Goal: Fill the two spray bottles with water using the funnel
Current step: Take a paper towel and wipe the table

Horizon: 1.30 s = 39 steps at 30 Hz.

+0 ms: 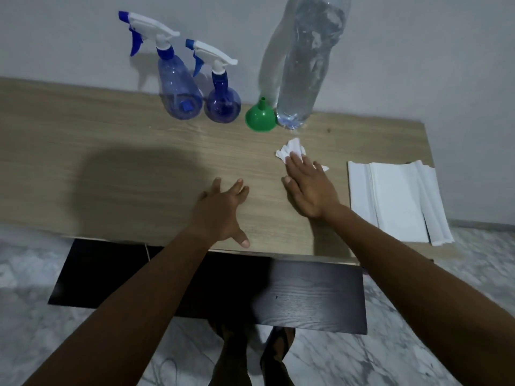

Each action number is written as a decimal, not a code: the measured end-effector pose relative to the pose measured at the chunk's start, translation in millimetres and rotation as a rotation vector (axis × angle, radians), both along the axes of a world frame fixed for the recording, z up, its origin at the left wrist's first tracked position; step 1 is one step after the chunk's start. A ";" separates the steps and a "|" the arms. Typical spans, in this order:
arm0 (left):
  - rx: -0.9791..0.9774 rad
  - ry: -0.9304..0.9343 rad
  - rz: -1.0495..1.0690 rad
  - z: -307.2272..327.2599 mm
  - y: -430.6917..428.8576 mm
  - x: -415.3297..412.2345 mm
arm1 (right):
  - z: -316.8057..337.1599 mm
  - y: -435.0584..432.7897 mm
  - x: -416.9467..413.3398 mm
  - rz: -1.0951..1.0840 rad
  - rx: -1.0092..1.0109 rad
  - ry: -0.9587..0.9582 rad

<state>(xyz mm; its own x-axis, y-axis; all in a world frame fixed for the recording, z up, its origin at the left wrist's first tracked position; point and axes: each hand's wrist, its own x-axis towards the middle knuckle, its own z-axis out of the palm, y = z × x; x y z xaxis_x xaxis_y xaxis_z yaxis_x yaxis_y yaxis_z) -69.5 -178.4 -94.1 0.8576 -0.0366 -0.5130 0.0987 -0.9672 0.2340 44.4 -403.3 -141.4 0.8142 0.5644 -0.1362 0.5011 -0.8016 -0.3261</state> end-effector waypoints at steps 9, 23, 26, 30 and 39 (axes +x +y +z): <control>-0.081 -0.169 0.105 -12.6 14.2 -57.6 | -17.1 0.4 -158.6 0.312 0.031 -0.115; -0.167 -0.127 0.265 15.2 90.0 -68.0 | 26.5 86.9 -89.5 0.049 0.367 -0.079; -0.110 -0.092 0.323 11.5 135.2 -61.2 | 40.6 153.3 -61.9 -0.023 0.381 -0.072; -0.054 -0.056 0.348 -0.9 181.5 -73.3 | 14.2 233.4 -45.3 0.075 0.055 0.013; -0.184 -0.133 0.417 -19.3 196.5 -83.7 | -0.6 292.2 -70.0 0.399 0.034 0.008</control>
<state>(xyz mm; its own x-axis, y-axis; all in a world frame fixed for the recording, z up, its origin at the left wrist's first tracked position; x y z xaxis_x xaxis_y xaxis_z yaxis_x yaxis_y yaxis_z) -153.3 18.1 -113.4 0.8764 0.2448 -0.4147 0.4271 -0.7929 0.4346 -25.6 -111.0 -142.1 0.5289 0.8405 -0.1173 0.7685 -0.5330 -0.3539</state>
